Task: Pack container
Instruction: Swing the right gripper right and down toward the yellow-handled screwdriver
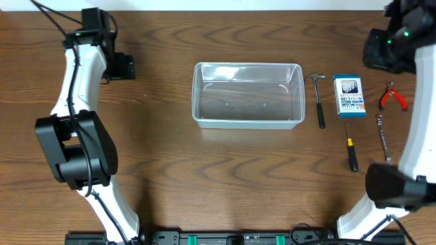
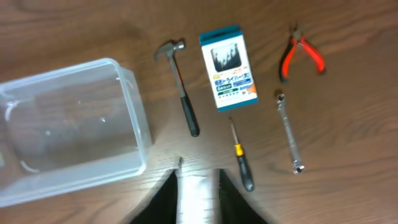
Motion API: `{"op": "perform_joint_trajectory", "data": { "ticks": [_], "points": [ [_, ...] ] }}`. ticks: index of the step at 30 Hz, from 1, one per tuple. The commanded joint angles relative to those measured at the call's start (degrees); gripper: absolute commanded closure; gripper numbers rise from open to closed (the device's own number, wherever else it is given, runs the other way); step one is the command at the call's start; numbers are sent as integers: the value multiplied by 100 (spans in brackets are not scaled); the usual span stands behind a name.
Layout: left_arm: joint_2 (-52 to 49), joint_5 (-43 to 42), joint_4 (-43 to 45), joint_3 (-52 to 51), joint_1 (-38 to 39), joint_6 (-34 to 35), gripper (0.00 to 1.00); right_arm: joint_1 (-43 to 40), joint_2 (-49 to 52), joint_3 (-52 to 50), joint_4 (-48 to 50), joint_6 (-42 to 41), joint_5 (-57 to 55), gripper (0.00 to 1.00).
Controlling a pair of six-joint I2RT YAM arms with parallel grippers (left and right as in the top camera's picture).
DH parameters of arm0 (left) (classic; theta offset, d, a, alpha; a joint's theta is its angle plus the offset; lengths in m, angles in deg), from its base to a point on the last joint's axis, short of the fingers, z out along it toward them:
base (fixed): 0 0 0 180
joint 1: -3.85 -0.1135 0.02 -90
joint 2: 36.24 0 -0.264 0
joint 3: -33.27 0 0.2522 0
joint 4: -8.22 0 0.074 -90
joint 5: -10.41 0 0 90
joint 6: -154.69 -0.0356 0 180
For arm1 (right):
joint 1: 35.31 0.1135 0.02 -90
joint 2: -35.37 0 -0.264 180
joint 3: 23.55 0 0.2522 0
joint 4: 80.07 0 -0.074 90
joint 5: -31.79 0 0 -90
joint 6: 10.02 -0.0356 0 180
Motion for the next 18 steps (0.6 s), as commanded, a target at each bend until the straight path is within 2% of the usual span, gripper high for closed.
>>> {"op": "perform_joint_trajectory", "data": {
  "ticks": [1, 3, 4, 6, 7, 13, 18],
  "points": [
    [-103, 98, -2, -24, -59, 9, 2, -31, -498, 79, -22, -13, -61, 67],
    [-103, 98, -2, -24, -59, 9, 2, -31, -678, 24, -22, 35, -61, 59],
    [-103, 98, -2, -24, -59, 9, 2, -28, -782, -26, -22, 50, -63, 50],
    [-103, 98, -2, -24, -59, 9, 2, -31, -1005, -199, -22, 101, -63, 12],
    [-103, 98, -2, -24, -59, 9, 2, -31, -1128, -326, -22, 114, -120, 1],
    [-103, 98, -2, -24, -59, 9, 2, -157, -1871, -1475, -20, 107, -682, 1],
    [-103, 98, -2, -24, -59, 9, 2, -601, -2072, -2166, -17, 90, -551, 1]
  ]
}}
